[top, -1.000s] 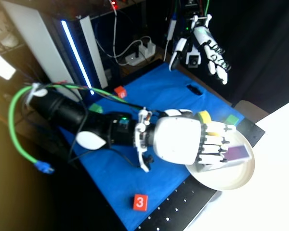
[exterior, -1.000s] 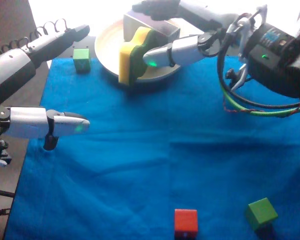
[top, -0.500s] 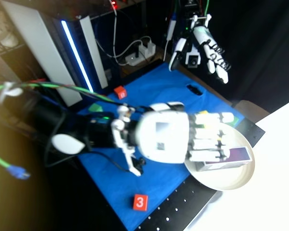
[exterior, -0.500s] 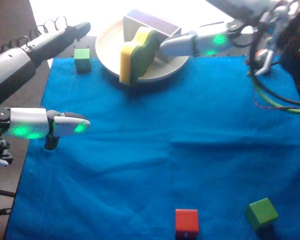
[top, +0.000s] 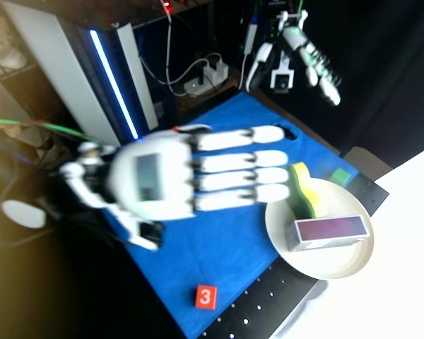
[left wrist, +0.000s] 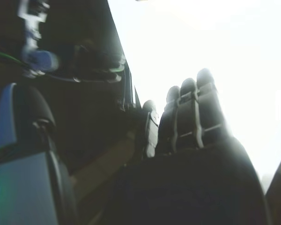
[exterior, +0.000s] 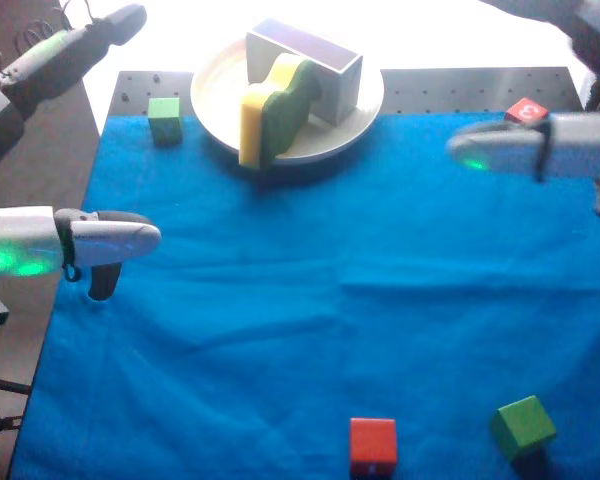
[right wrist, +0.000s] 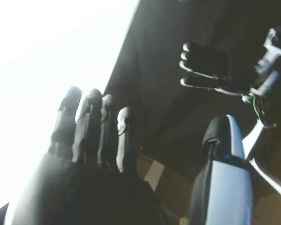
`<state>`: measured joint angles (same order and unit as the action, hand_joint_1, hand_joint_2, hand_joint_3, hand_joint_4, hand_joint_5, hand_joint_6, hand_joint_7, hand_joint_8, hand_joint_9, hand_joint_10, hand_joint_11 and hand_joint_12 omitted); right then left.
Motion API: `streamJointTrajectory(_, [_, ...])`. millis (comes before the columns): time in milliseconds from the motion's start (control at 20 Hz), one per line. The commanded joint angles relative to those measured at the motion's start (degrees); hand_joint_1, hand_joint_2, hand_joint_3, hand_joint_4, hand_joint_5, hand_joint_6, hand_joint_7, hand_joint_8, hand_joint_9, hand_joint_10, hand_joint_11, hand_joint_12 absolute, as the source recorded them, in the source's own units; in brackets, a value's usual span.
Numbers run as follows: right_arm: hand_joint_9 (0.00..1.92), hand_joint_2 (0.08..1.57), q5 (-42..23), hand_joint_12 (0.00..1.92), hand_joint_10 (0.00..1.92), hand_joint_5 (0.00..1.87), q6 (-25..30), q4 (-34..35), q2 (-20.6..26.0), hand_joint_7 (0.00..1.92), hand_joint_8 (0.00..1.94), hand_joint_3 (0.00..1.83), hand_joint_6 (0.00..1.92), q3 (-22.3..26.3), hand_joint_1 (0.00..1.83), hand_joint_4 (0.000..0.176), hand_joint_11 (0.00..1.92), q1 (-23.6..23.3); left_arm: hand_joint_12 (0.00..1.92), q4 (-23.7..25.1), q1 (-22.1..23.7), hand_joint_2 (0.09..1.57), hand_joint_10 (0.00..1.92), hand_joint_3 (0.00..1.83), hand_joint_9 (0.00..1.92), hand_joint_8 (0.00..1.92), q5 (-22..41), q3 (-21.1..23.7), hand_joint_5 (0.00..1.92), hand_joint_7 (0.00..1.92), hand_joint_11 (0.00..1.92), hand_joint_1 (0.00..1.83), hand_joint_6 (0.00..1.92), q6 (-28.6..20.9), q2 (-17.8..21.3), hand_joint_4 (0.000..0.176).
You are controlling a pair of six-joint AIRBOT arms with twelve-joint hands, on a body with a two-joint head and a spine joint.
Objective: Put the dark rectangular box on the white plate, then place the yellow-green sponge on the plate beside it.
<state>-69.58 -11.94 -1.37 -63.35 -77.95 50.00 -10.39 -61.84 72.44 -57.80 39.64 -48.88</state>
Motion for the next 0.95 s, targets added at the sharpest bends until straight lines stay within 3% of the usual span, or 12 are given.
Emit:
streamJointTrajectory(0, [0.26,0.85,-10.03,0.31,0.01,0.3,-0.25,2.81,1.07,0.31,0.0,0.0,0.01,0.88,0.86,0.073,0.05,0.41,0.29,-0.16,0.14,0.84,0.0,0.0,0.0,0.0,8.57,0.21,0.05,0.01,0.0,0.78,0.0,-0.39,0.36,0.176])
streamJointTrajectory(50, [0.24,0.87,-11.89,0.3,0.0,0.3,-1.28,4.03,2.78,0.28,0.0,0.0,0.01,2.75,0.9,0.066,0.01,2.83,0.34,-0.32,-0.38,0.83,0.0,0.0,0.0,0.0,9.87,0.66,0.02,0.0,0.0,0.77,0.0,-0.41,0.66,0.103])
streamJointTrajectory(100, [0.24,0.89,-13.26,0.31,0.0,0.29,-1.83,4.83,3.9,0.28,0.0,0.01,0.0,4.14,0.91,0.042,0.03,4.59,0.4,-0.64,-1.05,0.83,0.0,0.0,0.0,0.0,11.0,1.03,0.04,0.0,0.0,0.73,0.0,-0.41,0.89,0.06])
streamJointTrajectory(150, [0.24,0.89,-14.33,0.31,0.0,0.28,-2.1,5.49,4.62,0.27,0.0,0.01,0.0,5.01,0.92,0.023,0.04,5.85,0.43,-0.95,-1.54,0.83,0.0,0.0,0.0,0.0,11.89,1.33,0.04,0.0,0.0,0.73,0.0,-0.41,1.08,0.054])
streamJointTrajectory(200, [0.25,0.9,-15.99,0.33,0.0,0.28,-2.51,6.53,5.64,0.28,0.0,0.01,0.0,6.25,0.92,0.005,0.07,7.74,0.46,-1.39,-2.2,0.85,0.0,0.01,0.0,0.0,13.22,1.6,0.04,0.0,0.0,0.74,0.0,-0.41,1.2,0.102])
streamJointTrajectory(250, [0.26,0.89,-17.6,0.34,0.01,0.29,-3.07,7.89,6.56,0.29,0.01,0.01,0.0,7.4,0.93,0.021,0.08,9.68,0.47,-1.77,-2.63,0.85,0.01,0.0,0.02,0.01,14.02,1.74,0.05,0.03,0.0,0.82,0.01,-0.41,1.2,0.16])
streamJointTrajectory(300, [0.26,0.88,-19.54,0.33,0.01,0.28,-3.72,9.5,7.53,0.29,0.01,0.0,0.0,8.66,0.92,0.035,0.07,11.93,0.41,-2.11,-2.89,0.85,0.0,0.0,0.02,0.01,14.65,1.85,0.06,0.04,0.0,0.86,0.0,-0.41,1.22,0.173])
streamJointTrajectory(400, [0.25,0.84,-22.23,0.32,0.0,0.3,-4.49,12.09,8.82,0.28,0.0,0.0,0.01,10.38,0.86,0.058,0.03,15.11,0.39,-2.42,-2.94,0.83,0.0,0.0,0.02,0.0,15.16,1.94,0.05,0.03,0.0,0.83,0.0,-0.41,1.39,0.16])
streamJointTrajectory(450, [0.24,0.84,-23.0,0.32,0.0,0.3,-4.54,13.22,9.17,0.27,0.0,0.0,0.0,11.0,0.83,0.052,0.03,16.68,0.38,-2.57,-3.04,0.83,0.0,0.0,0.02,0.0,15.54,2.01,0.05,0.03,0.0,0.82,0.0,-0.41,1.47,0.165])
streamJointTrajectory(500, [0.22,0.83,-23.21,0.35,0.0,0.3,-4.54,13.69,9.39,0.26,0.0,0.0,0.0,11.4,0.81,0.083,0.0,17.53,0.44,-2.74,-3.26,0.82,0.0,0.0,0.03,0.0,16.3,2.23,0.06,0.03,0.0,0.78,0.0,-0.41,1.66,0.165])
streamJointTrajectory(750, [0.26,0.83,-24.09,0.42,0.0,0.3,-4.55,13.75,9.51,0.28,0.0,0.0,0.0,11.78,0.81,0.063,0.0,17.69,0.65,-3.51,-4.44,0.8,0.01,0.0,0.06,0.0,18.86,2.8,0.08,0.01,0.0,0.77,0.01,-0.38,2.38,0.164])
streamJointTrajectory(900, [0.26,0.83,-24.11,0.43,0.01,0.3,-4.55,13.9,9.62,0.27,0.0,0.0,0.0,11.93,0.79,0.056,0.0,17.81,0.59,-4.61,-4.6,0.84,0.0,0.0,0.06,0.0,19.85,2.76,0.06,0.0,0.0,0.78,0.0,-0.36,2.51,0.174])
